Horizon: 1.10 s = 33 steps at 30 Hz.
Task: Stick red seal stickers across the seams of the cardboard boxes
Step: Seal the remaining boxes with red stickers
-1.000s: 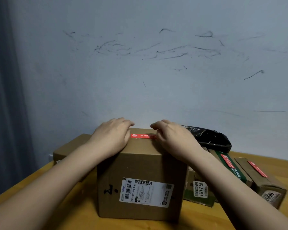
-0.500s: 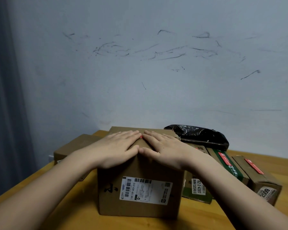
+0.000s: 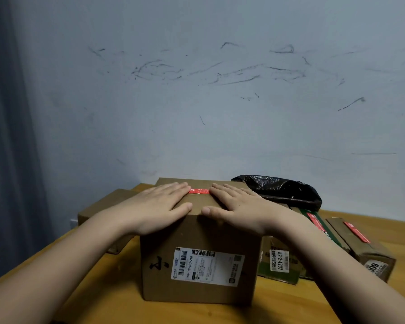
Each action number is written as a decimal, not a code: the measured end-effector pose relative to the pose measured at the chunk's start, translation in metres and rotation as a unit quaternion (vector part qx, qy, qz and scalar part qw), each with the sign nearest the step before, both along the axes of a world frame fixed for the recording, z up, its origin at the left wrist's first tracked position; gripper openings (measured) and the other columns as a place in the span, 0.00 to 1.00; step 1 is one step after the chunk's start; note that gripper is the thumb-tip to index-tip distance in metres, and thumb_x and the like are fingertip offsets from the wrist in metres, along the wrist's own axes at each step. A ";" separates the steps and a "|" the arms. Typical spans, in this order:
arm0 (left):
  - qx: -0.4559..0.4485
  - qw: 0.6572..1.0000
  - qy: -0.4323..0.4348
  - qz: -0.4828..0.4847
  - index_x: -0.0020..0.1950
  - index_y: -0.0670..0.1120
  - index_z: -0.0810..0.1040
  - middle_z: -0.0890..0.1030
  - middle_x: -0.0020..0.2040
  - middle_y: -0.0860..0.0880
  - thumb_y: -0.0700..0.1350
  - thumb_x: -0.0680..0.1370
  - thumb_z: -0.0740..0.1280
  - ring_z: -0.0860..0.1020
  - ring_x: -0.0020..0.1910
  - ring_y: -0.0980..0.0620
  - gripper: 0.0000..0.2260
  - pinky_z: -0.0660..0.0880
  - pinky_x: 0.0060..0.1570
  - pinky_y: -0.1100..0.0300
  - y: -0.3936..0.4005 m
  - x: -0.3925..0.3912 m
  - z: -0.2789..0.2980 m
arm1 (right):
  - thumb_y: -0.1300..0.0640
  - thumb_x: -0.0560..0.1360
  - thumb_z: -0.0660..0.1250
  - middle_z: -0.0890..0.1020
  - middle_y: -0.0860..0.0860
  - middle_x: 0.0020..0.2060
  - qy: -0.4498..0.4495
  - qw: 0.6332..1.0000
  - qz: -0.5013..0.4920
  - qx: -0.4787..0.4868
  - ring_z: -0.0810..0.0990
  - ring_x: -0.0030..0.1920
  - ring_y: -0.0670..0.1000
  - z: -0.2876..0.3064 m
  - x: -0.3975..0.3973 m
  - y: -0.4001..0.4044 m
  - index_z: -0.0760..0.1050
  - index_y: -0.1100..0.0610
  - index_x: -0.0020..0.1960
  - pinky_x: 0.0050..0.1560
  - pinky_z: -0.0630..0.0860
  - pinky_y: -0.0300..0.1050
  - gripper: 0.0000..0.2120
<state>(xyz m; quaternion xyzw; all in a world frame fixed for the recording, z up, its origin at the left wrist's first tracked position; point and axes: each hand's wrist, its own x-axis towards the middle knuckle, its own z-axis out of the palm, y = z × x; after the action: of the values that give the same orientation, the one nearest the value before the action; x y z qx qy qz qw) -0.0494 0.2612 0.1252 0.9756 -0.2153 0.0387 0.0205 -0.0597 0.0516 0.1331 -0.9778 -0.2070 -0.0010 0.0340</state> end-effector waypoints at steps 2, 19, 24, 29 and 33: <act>-0.003 1.000 0.000 0.012 0.79 0.54 0.47 0.47 0.79 0.56 0.63 0.80 0.45 0.45 0.76 0.60 0.29 0.45 0.74 0.59 0.001 0.001 0.001 | 0.31 0.76 0.46 0.48 0.47 0.79 -0.009 1.000 -0.022 0.005 0.44 0.78 0.45 0.001 -0.001 -0.006 0.47 0.51 0.79 0.75 0.41 0.47 0.38; -0.496 0.854 0.053 0.145 0.76 0.50 0.59 0.60 0.76 0.46 0.58 0.79 0.60 0.61 0.73 0.47 0.28 0.58 0.70 0.52 0.018 0.013 -0.016 | 0.31 0.76 0.51 0.76 0.55 0.63 -0.101 0.955 -0.247 0.130 0.75 0.62 0.58 0.011 0.003 -0.038 0.68 0.50 0.67 0.50 0.67 0.50 0.30; -0.652 0.722 0.184 0.140 0.60 0.49 0.77 0.83 0.53 0.47 0.59 0.78 0.60 0.81 0.50 0.49 0.19 0.73 0.52 0.57 0.014 0.007 -0.024 | 0.28 0.73 0.53 0.77 0.55 0.61 -0.036 0.948 -0.250 0.196 0.79 0.56 0.59 0.003 0.004 -0.044 0.65 0.51 0.70 0.56 0.76 0.54 0.36; -0.707 0.667 0.196 0.128 0.46 0.50 0.77 0.84 0.33 0.50 0.57 0.79 0.59 0.78 0.43 0.49 0.14 0.71 0.43 0.59 0.012 0.006 -0.027 | 0.34 0.75 0.58 0.73 0.53 0.58 0.038 0.924 -0.211 0.316 0.77 0.53 0.55 -0.002 0.004 -0.041 0.62 0.53 0.73 0.46 0.82 0.55 0.34; -0.715 0.651 0.224 0.122 0.54 0.47 0.80 0.84 0.40 0.43 0.59 0.77 0.62 0.80 0.43 0.45 0.18 0.73 0.44 0.56 0.013 0.001 -0.028 | 0.35 0.76 0.58 0.72 0.56 0.66 0.047 0.932 -0.200 0.300 0.75 0.59 0.57 -0.003 0.005 -0.037 0.60 0.55 0.75 0.51 0.81 0.59 0.35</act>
<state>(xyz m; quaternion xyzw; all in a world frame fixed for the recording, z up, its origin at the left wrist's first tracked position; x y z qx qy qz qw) -0.0480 0.2744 0.0974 0.6550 0.0108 -0.0370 0.7547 -0.0550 0.0147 0.1302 -0.9421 0.0048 -0.0238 0.3346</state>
